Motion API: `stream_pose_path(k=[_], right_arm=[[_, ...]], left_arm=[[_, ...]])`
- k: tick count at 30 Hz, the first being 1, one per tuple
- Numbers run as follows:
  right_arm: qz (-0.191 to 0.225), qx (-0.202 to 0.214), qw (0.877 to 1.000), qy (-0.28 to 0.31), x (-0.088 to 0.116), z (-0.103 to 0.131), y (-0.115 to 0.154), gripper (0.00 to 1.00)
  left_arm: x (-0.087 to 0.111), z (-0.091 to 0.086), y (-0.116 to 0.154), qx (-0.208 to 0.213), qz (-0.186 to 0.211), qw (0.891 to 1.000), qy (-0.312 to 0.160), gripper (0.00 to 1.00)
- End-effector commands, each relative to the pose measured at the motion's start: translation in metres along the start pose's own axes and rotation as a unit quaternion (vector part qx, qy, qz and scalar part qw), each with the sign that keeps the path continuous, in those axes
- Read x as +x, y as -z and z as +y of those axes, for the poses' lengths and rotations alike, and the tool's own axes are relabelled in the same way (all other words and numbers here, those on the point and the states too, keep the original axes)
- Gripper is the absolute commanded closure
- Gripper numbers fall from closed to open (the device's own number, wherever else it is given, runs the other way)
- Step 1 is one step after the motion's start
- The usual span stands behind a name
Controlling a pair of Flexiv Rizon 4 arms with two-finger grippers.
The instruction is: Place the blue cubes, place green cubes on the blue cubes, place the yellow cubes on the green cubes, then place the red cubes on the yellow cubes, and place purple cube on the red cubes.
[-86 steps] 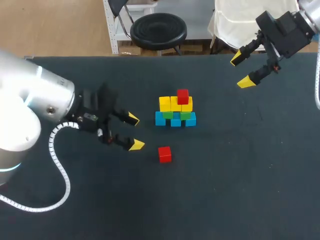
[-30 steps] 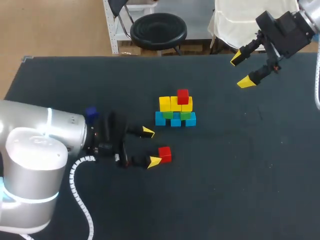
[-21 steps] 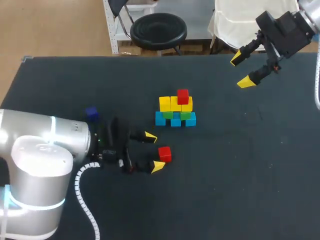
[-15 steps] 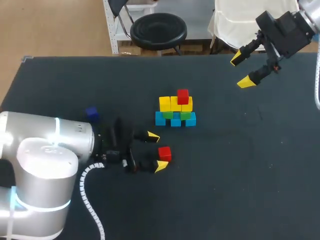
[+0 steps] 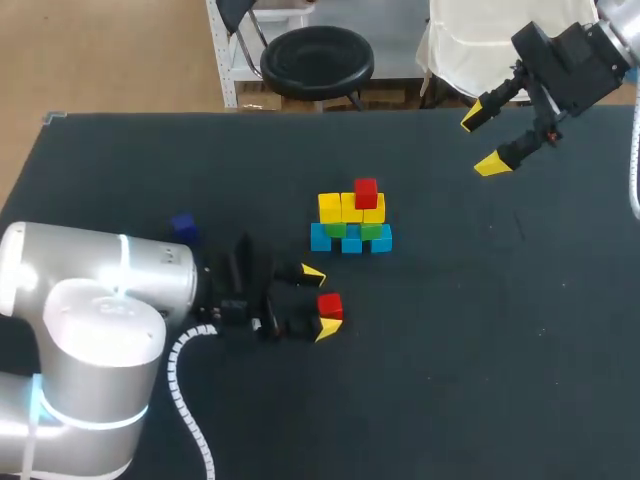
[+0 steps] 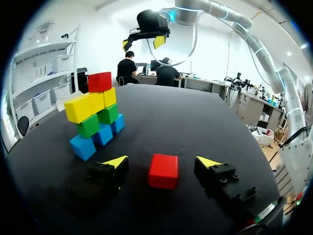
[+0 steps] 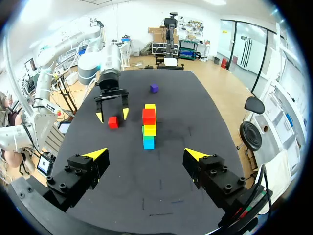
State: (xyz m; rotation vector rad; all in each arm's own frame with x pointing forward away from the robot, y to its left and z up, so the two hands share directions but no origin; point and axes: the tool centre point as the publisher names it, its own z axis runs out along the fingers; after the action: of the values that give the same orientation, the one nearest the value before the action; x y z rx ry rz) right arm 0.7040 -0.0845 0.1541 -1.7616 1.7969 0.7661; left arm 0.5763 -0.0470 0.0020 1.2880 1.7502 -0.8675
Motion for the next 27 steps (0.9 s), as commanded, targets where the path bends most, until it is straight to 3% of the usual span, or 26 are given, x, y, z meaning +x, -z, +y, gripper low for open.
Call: stream_pose_path(k=[1,2,3,6,16,19,25,27], right_arm=[[0.0,0.001,1.0,0.0,0.0001,0.0003,-0.0002,0.0],[0.0,0.001,1.0,0.0,0.0001,0.0003,-0.0002,0.0],[0.0,0.001,1.0,0.0,0.0001,0.0003,-0.0002,0.0],[0.0,0.001,1.0,0.0,0.0001,0.0003,-0.0002,0.0],[0.0,0.001,1.0,0.0,0.0001,0.0003,-0.0002,0.0],[0.0,0.001,1.0,0.0,0.0001,0.0003,-0.0002,0.0],[0.0,0.001,1.0,0.0,0.0001,0.0003,-0.0002,0.0],[0.0,0.001,1.0,0.0,0.0001,0.0003,-0.0002,0.0]], left_arm=[[0.0015,0.0014,-0.0049,0.002,0.012,1.0,0.009,0.27],[0.0019,0.0015,-0.0051,0.001,0.012,1.0,0.012,0.21],[0.0022,0.0018,-0.0051,0.001,0.012,1.0,0.013,0.07],[0.0022,0.0018,-0.0051,0.0,0.016,1.0,0.013,0.02],[-0.0036,0.0011,0.0004,-0.005,0.04,0.999,0.003,0.08],[-0.0038,0.0014,0.0016,-0.007,0.047,0.999,0.004,0.04],[-0.0057,0.0023,0.0034,-0.001,0.064,0.998,-0.001,0.06],[-0.0071,0.0024,0.0032,0.002,0.071,0.997,-0.003,0.16]])
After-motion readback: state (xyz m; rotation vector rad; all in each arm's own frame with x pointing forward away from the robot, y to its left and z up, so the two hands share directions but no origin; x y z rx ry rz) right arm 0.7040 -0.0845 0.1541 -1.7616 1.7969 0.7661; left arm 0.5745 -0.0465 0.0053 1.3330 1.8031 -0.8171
